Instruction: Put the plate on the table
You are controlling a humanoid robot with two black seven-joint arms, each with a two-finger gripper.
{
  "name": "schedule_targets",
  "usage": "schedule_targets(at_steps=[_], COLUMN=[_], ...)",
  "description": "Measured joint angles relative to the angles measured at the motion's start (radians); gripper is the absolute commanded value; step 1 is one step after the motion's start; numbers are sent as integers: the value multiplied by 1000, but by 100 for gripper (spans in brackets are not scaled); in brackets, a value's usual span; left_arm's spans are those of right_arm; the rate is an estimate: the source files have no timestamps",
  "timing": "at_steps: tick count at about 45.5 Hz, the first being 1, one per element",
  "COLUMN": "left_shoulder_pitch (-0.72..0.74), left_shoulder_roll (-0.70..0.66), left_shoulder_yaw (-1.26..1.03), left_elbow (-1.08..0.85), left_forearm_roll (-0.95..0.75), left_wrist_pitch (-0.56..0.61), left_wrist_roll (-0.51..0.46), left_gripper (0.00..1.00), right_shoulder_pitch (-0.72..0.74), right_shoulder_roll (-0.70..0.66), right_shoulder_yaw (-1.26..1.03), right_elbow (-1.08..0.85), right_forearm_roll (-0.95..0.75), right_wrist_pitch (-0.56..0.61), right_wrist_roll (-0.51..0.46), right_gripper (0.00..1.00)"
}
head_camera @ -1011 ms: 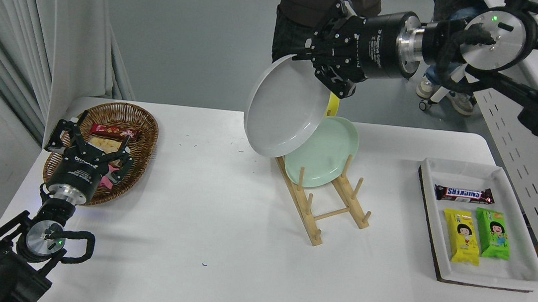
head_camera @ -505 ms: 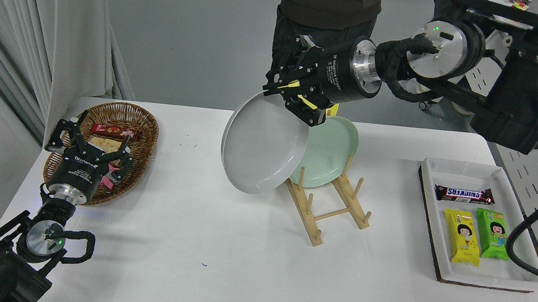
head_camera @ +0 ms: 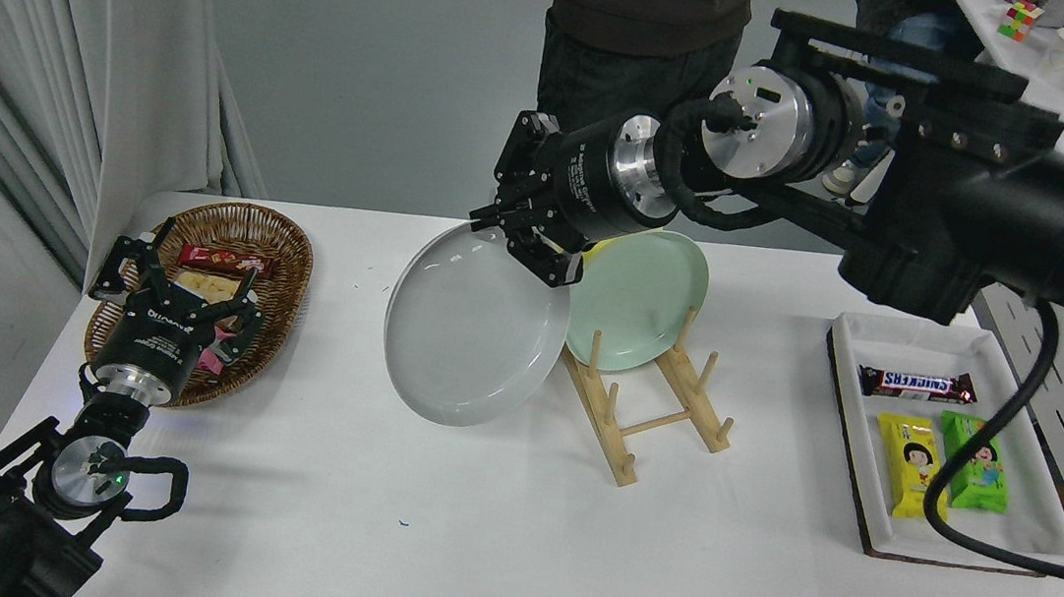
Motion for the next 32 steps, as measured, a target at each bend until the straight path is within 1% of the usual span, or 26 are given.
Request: schedule_targets(at_steps=[9, 19, 32], left_shoulder_pitch=[0, 0, 0], left_shoulder_roll=[0, 0, 0], left_shoulder_yaw=[0, 0, 0], left_elbow=[0, 0, 0], left_forearm_roll=[0, 0, 0], left_wrist_pitch=[0, 0, 0], left_wrist_roll=[0, 0, 0], left_gripper=[98, 98, 98], right_shoulder_pitch=[-30, -61, -100], right_shoulder_roll=[60, 110, 138], right_shoulder_yaw=[8, 21, 13], right_elbow=[-23, -52, -130], right_forearm_roll=[-2, -2, -3], right_wrist_pitch=[-79, -159, -215], right_wrist_roll=[-11, -43, -66], right_gripper=[0, 0, 0])
